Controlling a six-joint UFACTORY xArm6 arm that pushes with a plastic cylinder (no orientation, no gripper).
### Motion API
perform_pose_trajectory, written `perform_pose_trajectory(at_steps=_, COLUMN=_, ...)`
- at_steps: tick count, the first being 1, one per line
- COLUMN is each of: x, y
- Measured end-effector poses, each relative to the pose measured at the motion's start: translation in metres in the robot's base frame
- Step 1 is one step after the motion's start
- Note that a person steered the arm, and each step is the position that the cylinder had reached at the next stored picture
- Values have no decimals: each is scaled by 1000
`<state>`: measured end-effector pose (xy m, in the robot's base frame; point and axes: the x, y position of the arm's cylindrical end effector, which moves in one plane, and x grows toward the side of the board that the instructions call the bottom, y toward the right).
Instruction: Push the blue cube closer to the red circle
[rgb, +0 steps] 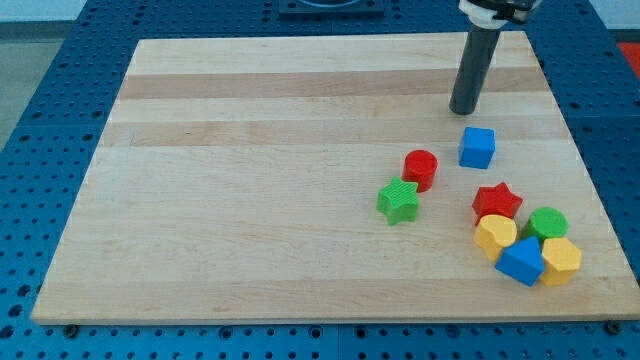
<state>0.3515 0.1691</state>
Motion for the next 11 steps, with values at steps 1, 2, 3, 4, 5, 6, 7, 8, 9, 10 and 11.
perform_pose_trajectory(at_steps=1, x=-7, y=-52)
perform_pose_trajectory(at_steps=2, x=-8, y=-86)
perform_pose_trajectory(at_steps=3, x=-8, y=-86)
perform_pose_trajectory(at_steps=4, x=-4, y=-51)
perform_pose_trajectory(at_steps=5, x=7, y=35)
perform_pose_trajectory(at_steps=6, x=21, y=32)
perform_pose_trajectory(at_steps=7, x=59, y=21)
perform_pose_trajectory(at_steps=8, x=56, y=21)
perform_pose_trajectory(at_steps=9, x=76, y=-9)
perform_pose_trajectory(at_steps=10, x=79, y=-13)
perform_pose_trajectory(at_steps=11, x=81, y=-21)
